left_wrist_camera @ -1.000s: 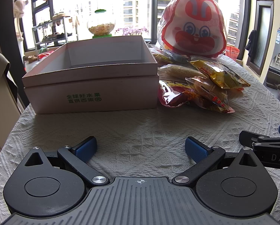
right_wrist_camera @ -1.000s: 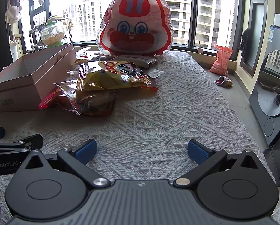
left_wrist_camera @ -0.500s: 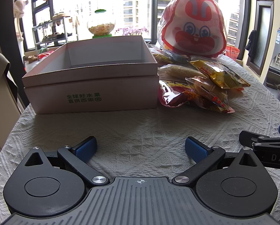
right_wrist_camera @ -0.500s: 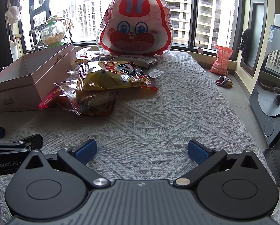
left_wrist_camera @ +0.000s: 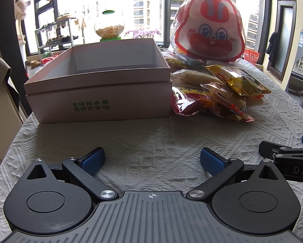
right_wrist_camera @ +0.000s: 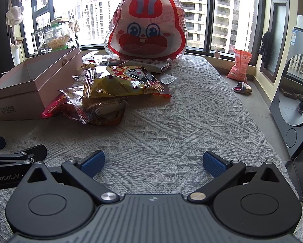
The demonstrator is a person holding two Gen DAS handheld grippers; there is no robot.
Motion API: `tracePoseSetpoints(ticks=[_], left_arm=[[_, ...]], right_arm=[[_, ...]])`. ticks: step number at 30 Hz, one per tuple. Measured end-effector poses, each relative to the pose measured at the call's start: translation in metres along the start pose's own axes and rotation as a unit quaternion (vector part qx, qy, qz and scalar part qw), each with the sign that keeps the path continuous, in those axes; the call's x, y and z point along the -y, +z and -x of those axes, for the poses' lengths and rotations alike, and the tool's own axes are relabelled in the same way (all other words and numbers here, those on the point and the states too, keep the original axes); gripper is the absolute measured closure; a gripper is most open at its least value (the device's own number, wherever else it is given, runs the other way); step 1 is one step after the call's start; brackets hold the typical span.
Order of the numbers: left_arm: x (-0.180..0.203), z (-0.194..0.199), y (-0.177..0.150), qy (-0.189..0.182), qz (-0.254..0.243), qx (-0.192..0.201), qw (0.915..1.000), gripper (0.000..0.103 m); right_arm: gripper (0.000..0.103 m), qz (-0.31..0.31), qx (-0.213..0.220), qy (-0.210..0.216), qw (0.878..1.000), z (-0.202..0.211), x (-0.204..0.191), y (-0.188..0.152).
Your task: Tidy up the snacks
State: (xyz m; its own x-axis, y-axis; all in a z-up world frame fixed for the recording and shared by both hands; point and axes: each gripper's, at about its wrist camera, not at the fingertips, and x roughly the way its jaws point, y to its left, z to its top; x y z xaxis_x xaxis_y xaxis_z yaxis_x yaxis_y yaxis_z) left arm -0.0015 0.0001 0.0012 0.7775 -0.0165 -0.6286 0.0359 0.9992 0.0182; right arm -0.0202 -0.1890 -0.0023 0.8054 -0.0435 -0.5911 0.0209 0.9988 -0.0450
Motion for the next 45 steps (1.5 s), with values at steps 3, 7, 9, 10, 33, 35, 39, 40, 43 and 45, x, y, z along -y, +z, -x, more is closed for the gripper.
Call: tracePoseSetpoints(ticks=[3,7,9,10,33,35,39,40,43,45], left_arm=[[0.000,0.000,0.000,0.000,0.001,0.000,1.0000,0.000],[0.000,0.000,0.000,0.000,0.000,0.000,1.0000,0.000],[0.000,0.000,0.000,0.000,-0.001,0.000,1.0000,0.000],[-0.001,0.000,0.000,0.001,-0.001,0.000,1.0000,0.000],[0.014,0.015,0.051,-0.089,-0.031,0.030,0.9951,0.002],[0.018,0.010,0.058,-0.090,-0.036,0.035,0.9947,0.002],[0.006,0.002,0.054,-0.109,-0.019,0.013,0.9937,0.002],[0.000,0.000,0.051,-0.112,-0.011,0.002,0.9937,0.002],[-0.016,-0.001,0.040,-0.115,0.009,-0.025,0.9930,0.004],[-0.020,0.002,0.041,-0.122,0.009,-0.022,0.9922,0.006]], right_arm=[[0.000,0.000,0.000,0.000,1.000,0.000,0.000,0.000],[0.000,0.000,0.000,0.000,1.000,0.000,0.000,0.000],[0.000,0.000,0.000,0.000,1.000,0.000,0.000,0.000],[0.000,0.000,0.000,0.000,1.000,0.000,0.000,0.000],[0.000,0.062,-0.044,0.072,0.994,-0.010,0.015,0.016],[0.000,0.078,-0.058,0.091,0.991,-0.010,0.019,0.019],[0.000,0.088,-0.072,0.097,0.989,-0.011,0.019,0.021],[0.000,0.090,-0.078,0.097,0.988,-0.012,0.018,0.023],[0.014,0.117,-0.093,0.134,0.980,-0.018,0.018,0.039],[0.019,0.071,-0.058,0.148,0.985,-0.018,0.028,0.060]])
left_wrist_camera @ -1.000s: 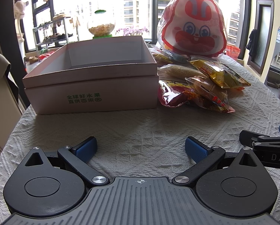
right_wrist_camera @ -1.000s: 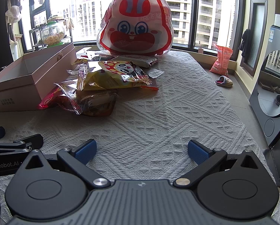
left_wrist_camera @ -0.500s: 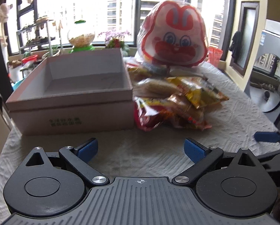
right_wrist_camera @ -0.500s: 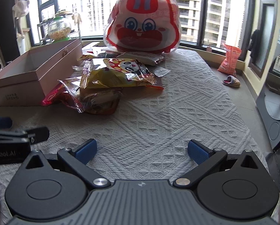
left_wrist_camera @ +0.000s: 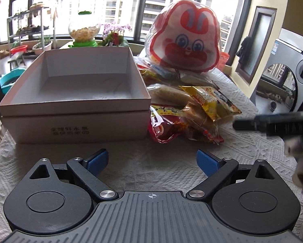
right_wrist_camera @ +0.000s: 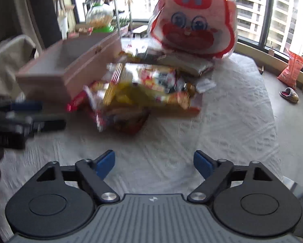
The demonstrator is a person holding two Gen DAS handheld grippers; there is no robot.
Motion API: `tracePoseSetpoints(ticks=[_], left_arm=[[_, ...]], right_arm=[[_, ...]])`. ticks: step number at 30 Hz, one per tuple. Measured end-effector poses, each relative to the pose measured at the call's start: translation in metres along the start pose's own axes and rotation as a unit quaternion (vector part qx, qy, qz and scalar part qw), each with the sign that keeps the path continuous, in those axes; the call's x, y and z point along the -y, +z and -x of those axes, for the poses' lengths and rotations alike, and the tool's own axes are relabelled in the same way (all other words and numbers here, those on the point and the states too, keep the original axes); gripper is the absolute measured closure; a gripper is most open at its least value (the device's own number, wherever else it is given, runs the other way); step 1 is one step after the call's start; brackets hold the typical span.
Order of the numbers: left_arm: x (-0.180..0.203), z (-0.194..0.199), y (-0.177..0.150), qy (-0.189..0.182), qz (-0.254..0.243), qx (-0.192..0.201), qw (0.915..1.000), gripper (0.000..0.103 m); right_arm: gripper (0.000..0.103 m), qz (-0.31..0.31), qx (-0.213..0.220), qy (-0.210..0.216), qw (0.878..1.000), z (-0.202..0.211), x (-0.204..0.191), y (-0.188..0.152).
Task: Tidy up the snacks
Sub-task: 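Grasp the wrapped round cake with the left tool while the right tool grasps the yellow panda chip bag, then carry the cake and chip bag into the pink box and open both tools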
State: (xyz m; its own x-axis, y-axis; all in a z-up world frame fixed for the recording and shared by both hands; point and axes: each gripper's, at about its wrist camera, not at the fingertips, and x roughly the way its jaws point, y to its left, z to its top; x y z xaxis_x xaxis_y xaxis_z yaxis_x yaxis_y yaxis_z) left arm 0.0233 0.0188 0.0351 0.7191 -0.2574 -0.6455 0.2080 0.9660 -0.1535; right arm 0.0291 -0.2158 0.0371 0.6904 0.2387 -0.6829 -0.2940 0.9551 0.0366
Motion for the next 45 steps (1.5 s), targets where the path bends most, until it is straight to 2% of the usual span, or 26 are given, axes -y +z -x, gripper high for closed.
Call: tracePoseSetpoints(ticks=[4,6,7,8,9,10,12,16,21,25,28,29,30,31,34,38,41,45], left_arm=[[0.010,0.003,0.014,-0.027,-0.013,0.023,0.9993,0.008],[0.018,0.001,0.018,-0.036,-0.025,0.022,0.9988,0.019],[0.021,0.001,0.019,-0.039,-0.030,0.021,0.9986,0.021],[0.022,0.002,0.019,-0.042,-0.035,0.021,0.9983,0.024],[0.021,0.005,0.019,-0.044,-0.037,0.024,0.9980,0.024],[0.020,0.008,0.018,-0.049,-0.039,0.030,0.9976,0.024],[0.020,0.008,0.021,-0.066,-0.042,0.034,0.9963,0.024],[0.047,-0.015,0.034,-0.084,-0.085,0.032,0.9923,0.024],[0.075,-0.050,0.049,-0.058,-0.153,0.013,0.9865,0.024],[0.080,-0.077,0.045,-0.066,-0.182,-0.036,0.9804,0.026],[0.087,-0.079,0.036,-0.082,-0.209,-0.032,0.9740,0.026],[0.090,-0.078,0.033,-0.081,-0.218,-0.029,0.9721,0.030],[0.092,-0.076,0.030,-0.080,-0.224,-0.026,0.9709,0.041],[0.093,-0.072,0.027,-0.081,-0.229,-0.025,0.9697,0.040],[0.092,-0.055,0.015,-0.089,-0.229,-0.024,0.9690,0.042],[0.089,-0.027,-0.009,-0.088,-0.224,-0.045,0.9695,0.042],[0.085,-0.020,-0.020,-0.079,-0.205,-0.056,0.9738,0.041],[0.081,-0.031,-0.014,-0.075,-0.168,-0.053,0.9816,0.040]], right_arm=[[0.015,-0.094,0.074,0.042,0.992,-0.003,0.023,0.052],[0.015,-0.087,0.076,0.049,0.992,-0.024,0.023,0.078],[0.015,-0.078,0.069,0.041,0.994,-0.038,0.022,0.089],[0.021,-0.068,0.053,0.035,0.996,-0.052,0.020,0.096],[0.037,-0.059,0.030,0.030,0.997,-0.064,0.019,0.099],[0.043,-0.047,-0.005,0.035,0.998,-0.073,0.019,0.099],[0.043,-0.027,-0.027,0.048,0.998,-0.068,0.023,0.083],[0.042,0.016,-0.037,-0.009,0.999,-0.039,0.036,0.039],[0.037,-0.023,-0.012,-0.015,1.000,-0.001,0.059,0.014],[0.035,-0.047,0.000,0.009,0.999,0.018,0.067,-0.001],[0.032,-0.036,0.007,0.004,0.999,0.025,0.062,-0.013],[0.032,-0.028,0.011,-0.002,1.000,0.027,0.059,-0.017],[0.031,-0.020,0.015,-0.008,1.000,0.029,0.056,-0.021],[0.030,-0.016,0.018,-0.014,1.000,0.030,0.055,-0.024],[0.029,-0.022,0.019,-0.019,0.999,0.033,0.056,-0.032],[0.029,-0.032,0.019,-0.021,0.999,0.035,0.058,-0.040],[0.028,-0.027,0.024,-0.021,0.999,0.036,0.056,-0.046],[0.028,-0.019,0.020,-0.027,0.999,0.026,0.052,-0.045]])
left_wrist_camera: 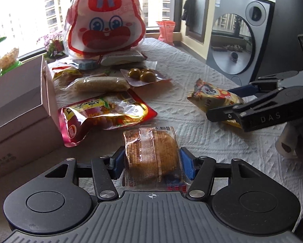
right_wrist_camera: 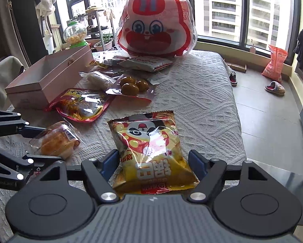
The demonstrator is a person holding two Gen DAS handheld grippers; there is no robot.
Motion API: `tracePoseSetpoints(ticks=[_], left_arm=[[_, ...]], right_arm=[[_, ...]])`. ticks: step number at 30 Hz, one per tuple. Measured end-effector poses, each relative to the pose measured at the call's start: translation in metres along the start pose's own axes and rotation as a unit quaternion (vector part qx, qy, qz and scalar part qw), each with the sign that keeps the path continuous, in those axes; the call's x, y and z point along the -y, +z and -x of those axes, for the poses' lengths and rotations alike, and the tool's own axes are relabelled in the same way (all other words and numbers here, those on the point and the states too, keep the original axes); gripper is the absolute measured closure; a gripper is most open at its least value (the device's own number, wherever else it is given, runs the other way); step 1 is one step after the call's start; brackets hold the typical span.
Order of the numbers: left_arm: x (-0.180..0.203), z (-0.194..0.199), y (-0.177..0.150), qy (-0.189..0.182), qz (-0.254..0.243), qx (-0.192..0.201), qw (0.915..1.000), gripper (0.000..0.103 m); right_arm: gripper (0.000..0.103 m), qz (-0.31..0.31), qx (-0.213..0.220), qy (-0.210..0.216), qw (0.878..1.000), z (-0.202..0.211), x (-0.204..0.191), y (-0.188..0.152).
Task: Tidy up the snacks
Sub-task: 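Carry the cake and chip bag into the pink box and open both tools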
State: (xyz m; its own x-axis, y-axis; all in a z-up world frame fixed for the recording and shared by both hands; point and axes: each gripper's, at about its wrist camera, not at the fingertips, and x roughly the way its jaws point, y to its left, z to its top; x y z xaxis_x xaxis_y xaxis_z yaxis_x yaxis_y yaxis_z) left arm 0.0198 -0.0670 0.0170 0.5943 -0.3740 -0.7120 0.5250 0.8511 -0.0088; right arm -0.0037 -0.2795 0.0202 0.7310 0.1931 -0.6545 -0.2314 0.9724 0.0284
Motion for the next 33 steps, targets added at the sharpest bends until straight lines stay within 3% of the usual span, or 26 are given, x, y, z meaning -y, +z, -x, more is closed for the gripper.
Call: tracePoseSetpoints(ticks=[5,8,13,16,18,21,23,25,28,31,32,33], left_arm=[[-0.003,-0.001,0.006,-0.009,0.020,-0.001,0.9998,0.042],[-0.003,0.017,-0.005,-0.015,0.022,0.003,0.9996,0.042],[-0.012,0.065,-0.037,-0.008,0.038,0.016,0.9991,0.042],[-0.035,0.105,-0.049,-0.005,0.076,0.043,0.9962,0.042],[-0.059,0.135,-0.044,0.019,0.104,0.085,0.9907,0.043],[-0.103,0.174,-0.018,0.085,0.136,0.172,0.9721,0.042],[-0.136,0.177,0.007,0.109,0.153,0.195,0.9626,0.042],[-0.173,0.157,0.030,0.093,0.179,0.176,0.9633,0.043],[-0.218,0.105,0.044,0.051,0.207,0.152,0.9652,0.043],[-0.240,0.084,0.036,0.063,0.236,0.154,0.9574,0.043],[-0.245,0.088,0.032,0.055,0.247,0.165,0.9531,0.043],[-0.247,0.096,0.027,0.053,0.255,0.174,0.9498,0.043]], right_arm=[[0.026,0.003,-0.003,0.013,1.000,-0.011,-0.004,0.010],[0.038,-0.001,-0.026,-0.003,1.000,-0.011,-0.013,0.018],[0.039,0.056,-0.029,0.043,0.997,0.026,-0.053,0.012],[0.039,0.098,-0.028,0.082,0.991,0.050,-0.083,0.008],[0.039,0.126,-0.018,0.103,0.987,0.064,-0.101,0.011],[0.039,0.147,0.027,0.139,0.979,0.085,-0.126,0.039],[0.039,0.139,0.071,0.164,0.974,0.092,-0.142,0.071],[0.039,0.125,0.106,0.175,0.971,0.087,-0.158,0.107],[0.039,0.093,0.116,0.168,0.974,0.056,-0.180,0.160],[0.032,0.049,0.132,0.169,0.976,0.006,-0.196,0.200],[0.023,0.055,0.136,0.164,0.975,-0.012,-0.203,0.208],[0.022,0.067,0.129,0.149,0.978,-0.032,-0.212,0.215]])
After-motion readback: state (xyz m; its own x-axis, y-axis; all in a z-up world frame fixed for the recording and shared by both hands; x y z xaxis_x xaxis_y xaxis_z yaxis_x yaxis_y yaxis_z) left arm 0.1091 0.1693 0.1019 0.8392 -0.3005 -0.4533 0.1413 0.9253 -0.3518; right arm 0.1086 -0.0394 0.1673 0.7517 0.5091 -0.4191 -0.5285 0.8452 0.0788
